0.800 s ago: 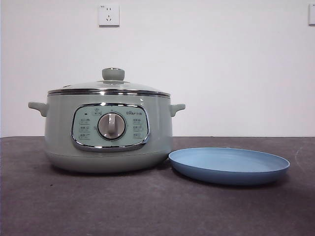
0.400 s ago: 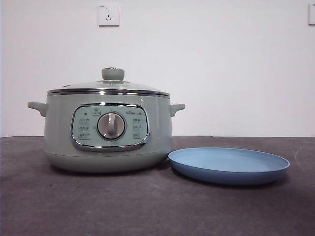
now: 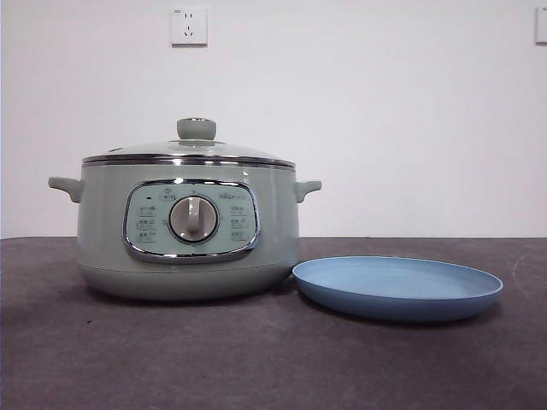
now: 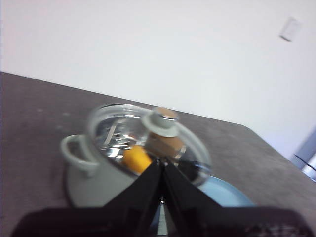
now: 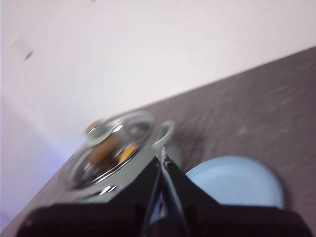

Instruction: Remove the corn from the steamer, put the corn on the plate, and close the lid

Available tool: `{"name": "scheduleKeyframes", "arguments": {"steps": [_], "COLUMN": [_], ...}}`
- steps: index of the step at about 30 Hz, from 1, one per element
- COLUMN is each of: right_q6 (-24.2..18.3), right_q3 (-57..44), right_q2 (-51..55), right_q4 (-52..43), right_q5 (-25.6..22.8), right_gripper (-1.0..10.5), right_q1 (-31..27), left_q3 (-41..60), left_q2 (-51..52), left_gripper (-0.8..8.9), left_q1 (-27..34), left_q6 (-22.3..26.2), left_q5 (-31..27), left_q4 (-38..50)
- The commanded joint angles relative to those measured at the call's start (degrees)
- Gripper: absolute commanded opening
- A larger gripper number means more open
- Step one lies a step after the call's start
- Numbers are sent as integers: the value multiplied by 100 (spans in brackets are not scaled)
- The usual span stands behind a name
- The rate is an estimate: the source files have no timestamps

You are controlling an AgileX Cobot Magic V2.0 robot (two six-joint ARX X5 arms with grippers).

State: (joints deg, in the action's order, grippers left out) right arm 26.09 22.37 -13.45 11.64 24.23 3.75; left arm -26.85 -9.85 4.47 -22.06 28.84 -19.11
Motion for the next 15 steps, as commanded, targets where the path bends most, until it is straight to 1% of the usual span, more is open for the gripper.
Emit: {"name": "scheduleKeyframes", "arguments": {"steps": [1, 4, 7, 10, 12, 15], "right_q6": [-337, -684, -1106, -1593, -1893, -2476], "right_q3": [555, 1128, 1711, 2288, 2621, 3152], "right_q2": [-625, -1231, -1794, -2291, -2549, -2946], "right_q4": [363, 796, 1257, 1794, 2168, 2883], "right_q5": [684, 1327, 1794, 2079, 2085, 2085], "right_gripper": [-10, -10, -10, -10, -9, -9], "right_q1": [11, 11, 15, 37, 83, 186], "left_q3": [-356, -732, -1082, -1443, -1655, -2011], "left_q2": [-278, -568, -841, -1117, -1283, -1554], "left_gripper": [-6, -6, -6, -6, -6, -6], "left_q1": [13, 13, 13, 9, 9, 4], "left_q6": [208, 413, 682, 984, 1182, 1506], "left_q5": [234, 516, 776, 992, 1102, 1224], "left_q4": [-234, -601, -1008, -1462, -1735, -2199]}}
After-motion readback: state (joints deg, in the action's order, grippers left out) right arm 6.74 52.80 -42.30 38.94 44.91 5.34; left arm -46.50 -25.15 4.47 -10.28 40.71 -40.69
